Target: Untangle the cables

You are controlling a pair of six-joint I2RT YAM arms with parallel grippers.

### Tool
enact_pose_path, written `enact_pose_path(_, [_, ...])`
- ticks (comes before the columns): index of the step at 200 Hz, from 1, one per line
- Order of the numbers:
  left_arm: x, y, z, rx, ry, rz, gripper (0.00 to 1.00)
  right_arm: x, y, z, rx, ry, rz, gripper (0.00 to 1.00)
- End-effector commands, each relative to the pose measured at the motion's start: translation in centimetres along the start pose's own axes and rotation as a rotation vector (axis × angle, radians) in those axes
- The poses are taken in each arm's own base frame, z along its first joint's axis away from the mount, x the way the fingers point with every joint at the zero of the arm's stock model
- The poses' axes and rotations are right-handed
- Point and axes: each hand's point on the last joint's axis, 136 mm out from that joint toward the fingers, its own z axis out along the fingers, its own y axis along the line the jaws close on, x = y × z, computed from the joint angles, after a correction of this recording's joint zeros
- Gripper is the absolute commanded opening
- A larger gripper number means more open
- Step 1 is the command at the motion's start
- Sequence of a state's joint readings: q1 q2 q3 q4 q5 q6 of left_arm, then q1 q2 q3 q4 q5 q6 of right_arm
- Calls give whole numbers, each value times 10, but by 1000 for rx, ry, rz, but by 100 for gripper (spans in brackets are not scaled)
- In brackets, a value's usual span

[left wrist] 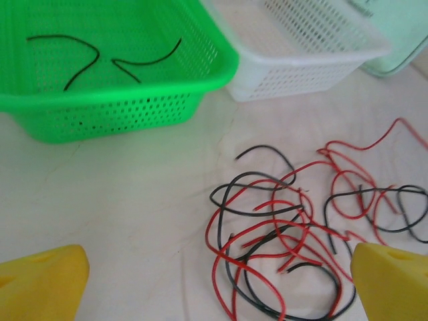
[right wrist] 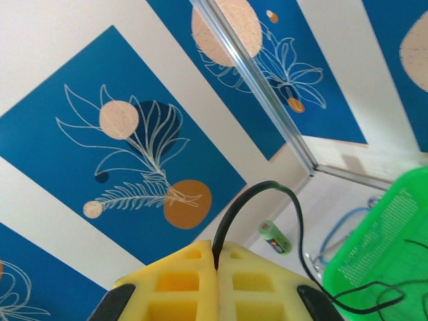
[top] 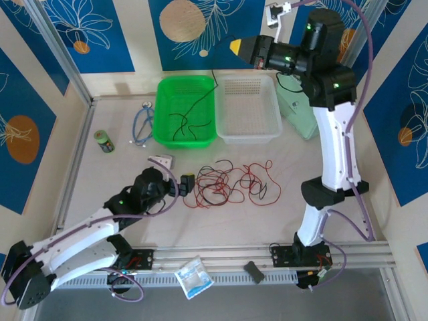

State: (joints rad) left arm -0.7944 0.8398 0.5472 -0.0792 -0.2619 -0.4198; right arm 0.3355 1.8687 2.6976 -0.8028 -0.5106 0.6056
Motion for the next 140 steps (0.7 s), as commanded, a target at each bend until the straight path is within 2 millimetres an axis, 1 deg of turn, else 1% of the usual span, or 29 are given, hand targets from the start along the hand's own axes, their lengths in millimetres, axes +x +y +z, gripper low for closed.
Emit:
enact_pose_path(1, [-1, -2, -18, 20, 43, 12, 100, -6, 4, 23, -111, 1, -7, 0])
enact_pose_path(18, [-4, -4, -27, 36, 37, -9, 100, -5, -14, 46, -117, 0, -7, 0])
enact_pose_path(37, [-4, -3, -35, 44, 34, -29, 100, 2, -40, 75, -104, 5, -10, 0])
enact_pose_path(59, [-2, -2, -40, 49, 39, -43, 100, 19, -74, 111, -85, 27, -4, 0])
enact_pose_path(80, [0, 0, -42, 41, 46, -44, 100, 37, -98, 136, -71, 58, 18, 0])
enact_pose_path(95, [2, 2, -43, 35, 49, -44, 100, 48, -106, 146, -66, 79, 29, 0])
enact_pose_path(115, [3, 3, -43, 29, 50, -41, 100, 57, -108, 153, -54, 93, 17, 0])
enact_pose_path(140, [1, 4, -42, 22, 47, -38, 100, 61, -98, 157, -64, 97, -6, 0])
